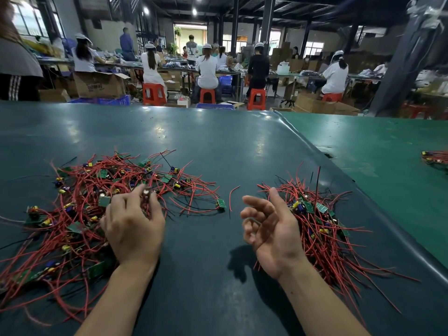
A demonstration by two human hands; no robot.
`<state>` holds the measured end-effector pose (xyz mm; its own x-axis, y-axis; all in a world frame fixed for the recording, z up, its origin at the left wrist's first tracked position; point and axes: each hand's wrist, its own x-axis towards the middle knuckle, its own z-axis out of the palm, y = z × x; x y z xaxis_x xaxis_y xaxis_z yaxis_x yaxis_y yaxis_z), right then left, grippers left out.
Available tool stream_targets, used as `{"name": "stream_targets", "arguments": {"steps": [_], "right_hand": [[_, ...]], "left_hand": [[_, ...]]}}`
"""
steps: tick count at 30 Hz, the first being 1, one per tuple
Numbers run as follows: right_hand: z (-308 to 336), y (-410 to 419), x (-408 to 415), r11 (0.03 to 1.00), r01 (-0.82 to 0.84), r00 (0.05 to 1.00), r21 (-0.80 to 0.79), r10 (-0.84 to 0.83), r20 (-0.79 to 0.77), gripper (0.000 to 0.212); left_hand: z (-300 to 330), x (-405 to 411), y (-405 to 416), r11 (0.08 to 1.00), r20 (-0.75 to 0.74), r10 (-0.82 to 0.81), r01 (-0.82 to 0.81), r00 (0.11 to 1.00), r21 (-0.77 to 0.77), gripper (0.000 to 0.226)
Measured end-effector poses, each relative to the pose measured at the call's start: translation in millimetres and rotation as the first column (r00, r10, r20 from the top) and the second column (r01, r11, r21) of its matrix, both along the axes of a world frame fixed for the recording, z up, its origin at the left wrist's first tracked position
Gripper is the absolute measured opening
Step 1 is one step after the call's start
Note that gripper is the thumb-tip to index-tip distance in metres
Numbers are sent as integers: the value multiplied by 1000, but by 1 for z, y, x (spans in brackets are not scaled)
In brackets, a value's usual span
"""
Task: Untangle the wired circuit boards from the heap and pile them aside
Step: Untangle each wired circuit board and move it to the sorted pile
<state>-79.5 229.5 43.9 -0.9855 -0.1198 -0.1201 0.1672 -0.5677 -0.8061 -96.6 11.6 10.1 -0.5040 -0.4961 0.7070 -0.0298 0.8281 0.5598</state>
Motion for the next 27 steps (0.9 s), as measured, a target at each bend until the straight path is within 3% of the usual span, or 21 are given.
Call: {"name": "stream_targets", "arguments": {"steps": [2, 4, 7, 9, 14, 20, 23, 25, 27], "right_hand": [[-1, -3, -1, 995, -47, 999, 90, 46, 9, 45], [-3, -8, 0, 973, -134, 991, 186, 135, 11, 44], [-6, -15, 4, 942, -224, 967, 251, 247, -66, 36], [-7, -14, 5, 947, -168, 964, 274, 216, -156, 28], [-5, -7, 4, 947, -61, 966, 316, 135, -220, 19], [-7, -12, 5, 952, -33, 971, 306, 103, -217, 11], [-9, -13, 4, 953, 0, 964, 302, 80, -252, 12], [-11, -14, 4, 958, 18, 956, 285, 67, -286, 15], [-11, -16, 5, 962, 22, 947, 271, 67, -315, 18]], "left_hand": [[1, 4, 6, 990, -182, -91, 69, 979, -123, 26], [-1, 8, 18, 929, -268, -320, 245, 909, -277, 25], [-4, 17, 40, 730, -178, -653, 549, 736, -408, 31], [-5, 19, 46, 645, -119, -743, 656, 659, -392, 32], [-4, 22, 47, 599, -84, -788, 727, 610, -335, 41], [0, 24, 50, 604, -204, -791, 788, 576, -119, 25], [1, 23, 51, 601, -244, -762, 796, 600, 79, 16], [2, 24, 53, 548, -231, -753, 781, 616, 298, 17], [2, 25, 56, 434, -212, -783, 758, 585, 488, 21]]}}
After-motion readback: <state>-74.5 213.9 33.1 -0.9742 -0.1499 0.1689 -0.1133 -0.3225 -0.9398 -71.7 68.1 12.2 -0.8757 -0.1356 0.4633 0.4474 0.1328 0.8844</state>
